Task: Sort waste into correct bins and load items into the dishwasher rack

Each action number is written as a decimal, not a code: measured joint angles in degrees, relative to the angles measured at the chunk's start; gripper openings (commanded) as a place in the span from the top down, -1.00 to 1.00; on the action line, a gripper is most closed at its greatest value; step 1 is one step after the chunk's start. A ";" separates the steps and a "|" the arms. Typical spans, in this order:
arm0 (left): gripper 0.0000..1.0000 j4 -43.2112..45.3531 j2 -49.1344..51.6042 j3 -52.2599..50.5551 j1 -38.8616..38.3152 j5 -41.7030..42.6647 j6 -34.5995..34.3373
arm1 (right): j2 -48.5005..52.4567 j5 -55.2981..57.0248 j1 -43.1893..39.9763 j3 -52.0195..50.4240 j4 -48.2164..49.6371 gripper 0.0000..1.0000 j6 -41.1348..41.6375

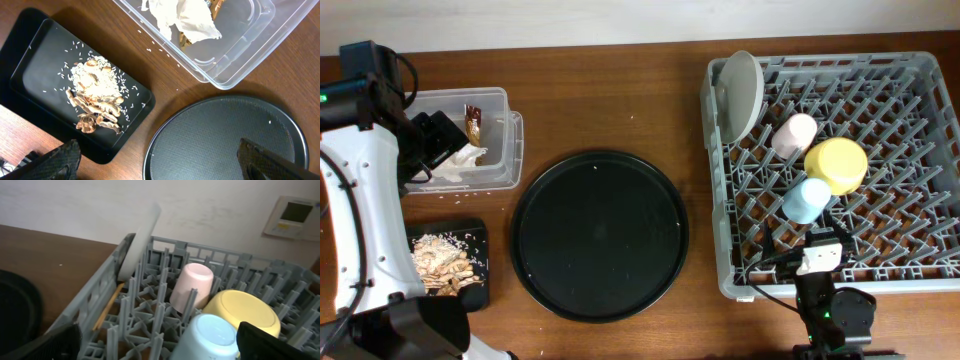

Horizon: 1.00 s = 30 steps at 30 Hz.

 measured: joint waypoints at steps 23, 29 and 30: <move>-0.99 -6.45 0.00 -0.02 0.00 -0.22 0.94 | -0.02 3.54 0.00 0.00 -0.33 -0.97 5.64; -0.99 14.05 -4.46 -18.69 -10.16 -0.20 10.49 | -0.02 3.78 0.00 0.00 -0.35 -0.97 5.66; -0.99 20.68 -7.85 -25.86 -12.68 0.15 12.13 | 0.02 3.89 0.00 0.00 -0.35 -0.97 5.66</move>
